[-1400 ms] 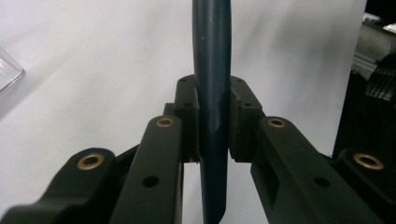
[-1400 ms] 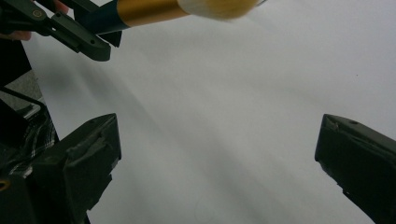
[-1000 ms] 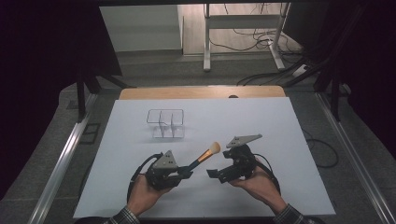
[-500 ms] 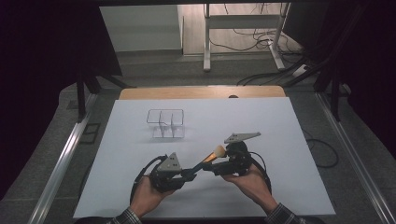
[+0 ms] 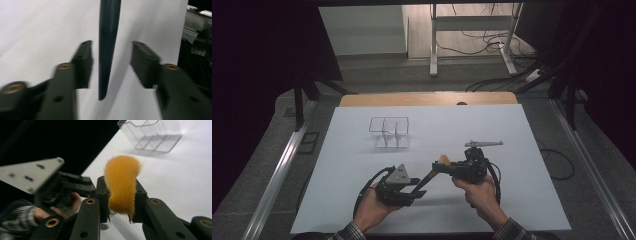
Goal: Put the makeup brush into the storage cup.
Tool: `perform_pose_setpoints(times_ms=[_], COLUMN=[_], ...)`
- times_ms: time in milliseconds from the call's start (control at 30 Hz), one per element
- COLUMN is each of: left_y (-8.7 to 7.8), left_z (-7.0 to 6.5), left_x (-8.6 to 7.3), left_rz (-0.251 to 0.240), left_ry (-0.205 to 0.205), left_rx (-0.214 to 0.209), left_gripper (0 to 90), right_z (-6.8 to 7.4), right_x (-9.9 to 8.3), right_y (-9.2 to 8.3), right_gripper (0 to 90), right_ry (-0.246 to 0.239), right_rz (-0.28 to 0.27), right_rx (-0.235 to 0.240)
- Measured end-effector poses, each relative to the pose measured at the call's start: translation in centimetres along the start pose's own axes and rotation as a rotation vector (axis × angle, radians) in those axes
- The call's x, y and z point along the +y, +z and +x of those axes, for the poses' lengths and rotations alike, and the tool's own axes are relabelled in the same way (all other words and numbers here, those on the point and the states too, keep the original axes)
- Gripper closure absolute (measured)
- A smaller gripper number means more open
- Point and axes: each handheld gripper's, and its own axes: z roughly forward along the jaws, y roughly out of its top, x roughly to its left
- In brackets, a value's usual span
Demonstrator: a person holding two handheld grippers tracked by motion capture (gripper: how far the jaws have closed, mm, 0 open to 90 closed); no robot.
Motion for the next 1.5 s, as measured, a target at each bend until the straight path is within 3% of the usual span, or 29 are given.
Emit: perform_pose_setpoints(times_ms=[67, 200, 467, 800, 933, 967, 1100, 1167, 1267, 1333, 1367, 1500], left_y=[-0.2, -0.4, -0.2, 0.7, 0.8, 0.8, 0.7, 0.8, 0.6, 0.6, 0.5, 0.2], left_z=[0.2, 0.5, 0.6, 0.3, 0.2, 0.0, 0.0, 0.0, 0.3, 0.3, 0.4, 0.7], left_x=[0.1, 0.2, 0.9, 1.6, 1.8, 1.9, 2.1, 2.1, 2.0, 2.0, 2.0, 2.0], left_rz=[-0.010, -0.018, -0.037, -0.004, -0.009, -0.002, 0.009, 0.016, 0.025, 0.025, 0.023, 0.027], left_ry=[-0.014, -0.029, -0.044, -0.013, -0.010, 0.009, 0.007, 0.004, -0.006, -0.007, -0.012, -0.024], left_rx=[0.003, -0.001, -0.023, -0.024, -0.030, -0.029, -0.026, -0.023, -0.008, -0.008, -0.004, -0.001], left_gripper=[41.8, 38.1, 44.8, 59.3, 71.6, 73.2, 73.8, 73.9, 73.9, 73.9, 73.9, 73.9], right_z=[0.4, 0.9, 1.9, 2.2, 2.3, 2.3, 1.9, 1.8, 1.5, 1.6, 1.6, 1.5], right_x=[0.1, 0.0, -0.1, -0.2, -0.2, -0.2, -0.2, -0.2, -0.2, -0.2, -0.1, -0.2], right_y=[0.0, 0.4, 1.1, 1.5, 1.6, 1.6, 1.5, 1.5, 1.6, 1.5, 1.6, 1.6], right_gripper=[73.8, 73.8, 73.8, 73.8, 73.7, 73.6, 71.9, 68.7, 52.5, 49.2, 42.9, 35.2], right_ry=[-0.045, -0.108, -0.197, -0.209, -0.209, -0.205, -0.166, -0.157, -0.157, -0.155, -0.175, -0.214], right_rz=[0.014, 0.046, 0.089, 0.098, 0.096, 0.096, 0.082, 0.080, 0.076, 0.078, 0.085, 0.110], right_rx=[-0.034, -0.084, -0.114, -0.083, -0.071, -0.069, -0.056, -0.058, -0.080, -0.081, -0.086, -0.115])
